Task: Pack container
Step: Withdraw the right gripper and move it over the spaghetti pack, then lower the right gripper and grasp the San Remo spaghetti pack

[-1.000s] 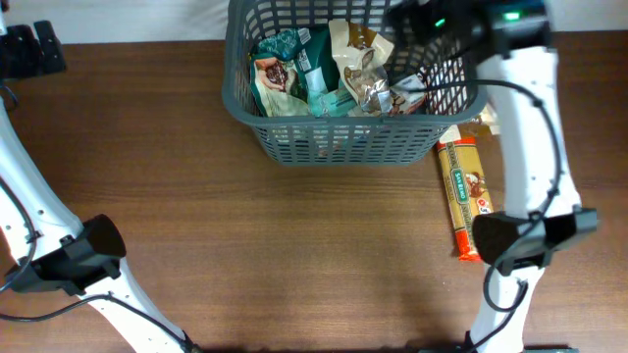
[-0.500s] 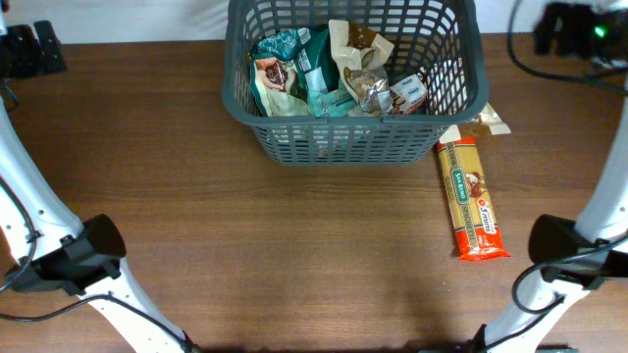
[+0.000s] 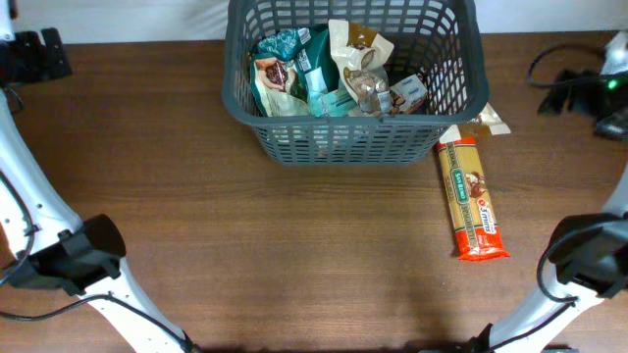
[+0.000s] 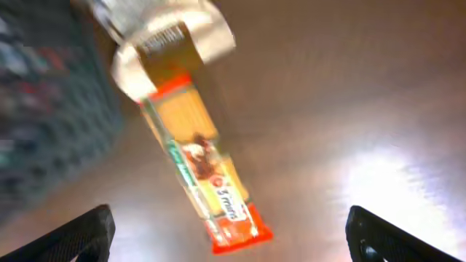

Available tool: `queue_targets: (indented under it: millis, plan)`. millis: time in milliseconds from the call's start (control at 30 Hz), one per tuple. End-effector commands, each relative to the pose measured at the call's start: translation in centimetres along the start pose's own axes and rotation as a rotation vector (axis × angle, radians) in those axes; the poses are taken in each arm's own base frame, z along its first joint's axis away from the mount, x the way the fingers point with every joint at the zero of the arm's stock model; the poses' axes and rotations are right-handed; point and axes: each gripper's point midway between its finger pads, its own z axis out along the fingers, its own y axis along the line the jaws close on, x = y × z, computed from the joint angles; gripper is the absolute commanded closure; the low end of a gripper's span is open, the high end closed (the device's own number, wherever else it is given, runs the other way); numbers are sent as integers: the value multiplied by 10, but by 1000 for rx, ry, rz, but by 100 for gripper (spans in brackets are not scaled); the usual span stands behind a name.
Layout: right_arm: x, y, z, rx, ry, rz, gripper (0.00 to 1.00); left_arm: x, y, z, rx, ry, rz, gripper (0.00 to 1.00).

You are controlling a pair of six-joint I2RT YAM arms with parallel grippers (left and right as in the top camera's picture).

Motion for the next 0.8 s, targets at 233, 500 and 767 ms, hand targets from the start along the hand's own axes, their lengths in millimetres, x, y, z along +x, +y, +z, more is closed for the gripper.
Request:
queue_targets:
  millis: [233,500,767]
  plan:
    - [100,-27,108,-43,458,-153,1,22,1,40,25,91,18,1]
    - [147,10,177,-203,526,-366,1,18,2,42,23,77,19,1]
    - [153,30,224,-143,457,-571,1,18,2,42,23,78,19,1]
